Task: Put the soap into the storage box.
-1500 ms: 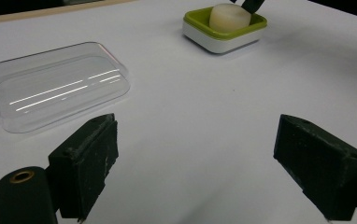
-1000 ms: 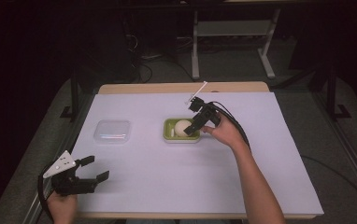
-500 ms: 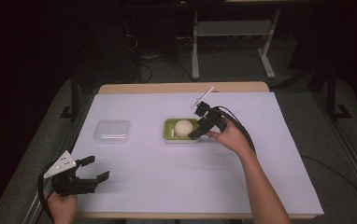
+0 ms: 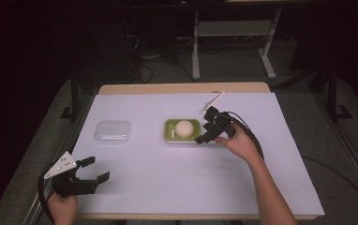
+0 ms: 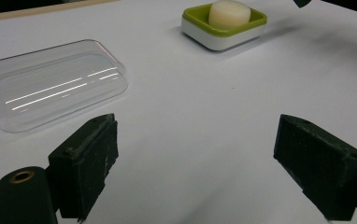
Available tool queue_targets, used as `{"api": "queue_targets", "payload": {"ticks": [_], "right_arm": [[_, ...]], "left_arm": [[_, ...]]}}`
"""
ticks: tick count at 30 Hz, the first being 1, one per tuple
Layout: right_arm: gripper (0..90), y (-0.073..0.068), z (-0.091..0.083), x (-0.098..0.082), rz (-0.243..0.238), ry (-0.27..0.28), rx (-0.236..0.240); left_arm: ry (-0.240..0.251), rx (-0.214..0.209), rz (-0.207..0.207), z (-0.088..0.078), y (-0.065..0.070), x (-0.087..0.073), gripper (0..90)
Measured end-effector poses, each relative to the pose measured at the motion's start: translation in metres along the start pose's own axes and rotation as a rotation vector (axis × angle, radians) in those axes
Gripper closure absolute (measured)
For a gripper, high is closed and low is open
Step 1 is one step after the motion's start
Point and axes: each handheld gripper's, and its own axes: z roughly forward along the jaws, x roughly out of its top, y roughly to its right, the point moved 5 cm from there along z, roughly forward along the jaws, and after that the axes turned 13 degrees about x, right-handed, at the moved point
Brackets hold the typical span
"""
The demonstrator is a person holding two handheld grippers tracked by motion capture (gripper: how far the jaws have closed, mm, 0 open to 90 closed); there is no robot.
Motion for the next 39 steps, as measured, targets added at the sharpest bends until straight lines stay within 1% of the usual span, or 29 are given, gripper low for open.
{"api": "queue_targets", "payload": {"ticks": [2,4,5,6,10,11,12,16,18,21,22,24,26,28,29,33,39], "right_arm": [[23.1,-0.001,-0.004,-0.007,0.011,0.006,0.003],[23.1,-0.003,-0.007,-0.011,0.016,0.017,0.004],[23.1,-0.003,-0.007,-0.011,0.016,0.017,0.004],[23.1,-0.003,-0.009,-0.015,0.007,0.021,0.000],[23.1,-0.004,-0.010,-0.020,0.014,0.018,0.004],[23.1,-0.006,-0.011,-0.024,0.006,0.026,0.002],[23.1,-0.008,-0.011,-0.025,0.016,0.030,0.008],[23.0,-0.011,-0.011,-0.032,0.014,0.033,0.008],[22.1,-0.011,-0.012,-0.035,0.019,0.026,0.007],[22.9,-0.014,-0.013,-0.038,0.015,0.040,0.013],[22.8,-0.015,-0.013,-0.040,0.014,0.037,0.010],[22.9,-0.016,-0.015,-0.045,0.018,0.045,0.012],[22.8,-0.016,-0.016,-0.048,0.018,0.043,0.009],[22.8,-0.017,-0.017,-0.049,0.014,0.045,0.009],[23.0,-0.018,-0.018,-0.051,0.007,0.051,0.001],[23.0,-0.020,-0.020,-0.056,0.013,0.053,0.000],[22.5,-0.024,-0.020,-0.066,0.013,0.043,-0.005]], "left_arm": [[0.001,0.000,-0.002,0.001,0.001,0.000,13.3],[-0.004,-0.001,0.006,0.001,0.001,0.000,13.2],[-0.004,-0.001,0.006,0.001,0.001,0.000,13.3],[-0.006,0.000,0.013,0.001,0.001,0.000,13.3],[-0.007,-0.001,0.008,0.001,0.002,0.000,13.3],[-0.005,-0.002,0.008,0.001,0.002,0.000,13.2],[-0.005,-0.003,0.012,0.002,0.002,0.000,13.3],[-0.006,0.001,0.009,0.002,0.002,0.000,13.3],[-0.007,0.001,0.012,0.001,0.002,0.000,13.3],[-0.009,0.003,0.011,0.001,0.001,0.000,13.3],[-0.008,0.003,0.011,0.001,0.001,0.000,13.3],[-0.010,0.000,0.022,0.002,0.002,0.000,13.2],[-0.014,0.000,0.024,0.002,0.002,0.000,13.2],[-0.013,-0.005,0.029,0.002,0.002,0.000,13.2],[-0.011,-0.006,0.034,0.002,0.002,0.000,13.3],[-0.011,-0.006,0.018,0.003,0.003,0.000,13.3],[-0.021,-0.012,0.021,0.003,0.003,-0.001,13.3]]}}
